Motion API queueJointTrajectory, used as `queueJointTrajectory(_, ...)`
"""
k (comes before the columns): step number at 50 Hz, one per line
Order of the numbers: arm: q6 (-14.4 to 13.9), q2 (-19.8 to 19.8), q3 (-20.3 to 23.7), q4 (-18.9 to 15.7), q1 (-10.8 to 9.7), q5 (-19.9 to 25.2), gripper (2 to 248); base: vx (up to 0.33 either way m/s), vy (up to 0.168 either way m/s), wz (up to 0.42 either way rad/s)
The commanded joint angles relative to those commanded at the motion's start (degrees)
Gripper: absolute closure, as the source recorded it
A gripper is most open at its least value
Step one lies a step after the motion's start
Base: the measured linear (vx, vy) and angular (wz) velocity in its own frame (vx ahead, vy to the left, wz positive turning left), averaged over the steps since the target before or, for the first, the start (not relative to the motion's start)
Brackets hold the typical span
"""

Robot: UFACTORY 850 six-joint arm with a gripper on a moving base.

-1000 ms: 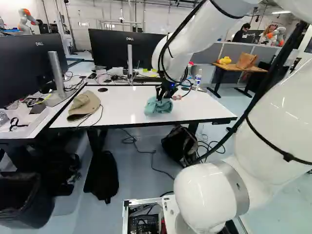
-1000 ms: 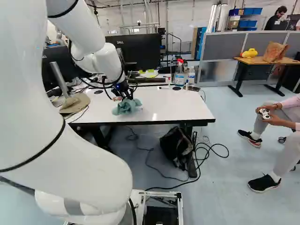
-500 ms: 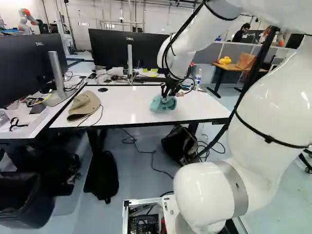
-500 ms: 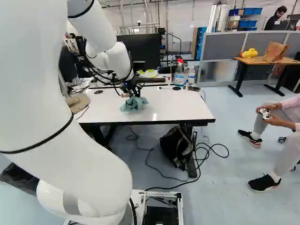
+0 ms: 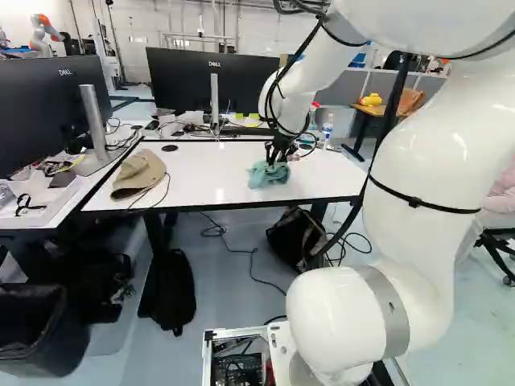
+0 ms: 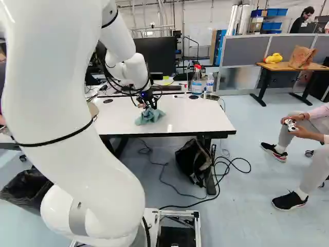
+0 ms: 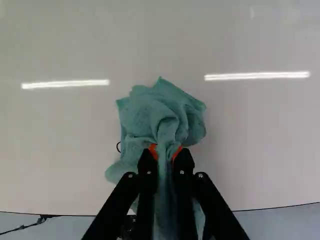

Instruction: Clean the table with the green towel

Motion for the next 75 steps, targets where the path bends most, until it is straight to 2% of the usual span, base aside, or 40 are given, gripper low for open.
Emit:
queueJointTrajectory(21,0.0,-4.03,-0.93,0.0,0.0,0.0,204,0.0,0.0,0.0)
queueJointTrajectory(45,0.0,-3.97,-0.86,0.0,-0.05,0.0,204,0.0,0.0,0.0)
queueJointTrajectory(66,0.0,-4.52,-1.51,0.0,-3.59,0.0,204,0.0,0.0,0.0)
queueJointTrajectory(75,0.0,-6.46,-3.84,0.0,-3.92,0.0,204,0.0,0.0,0.0)
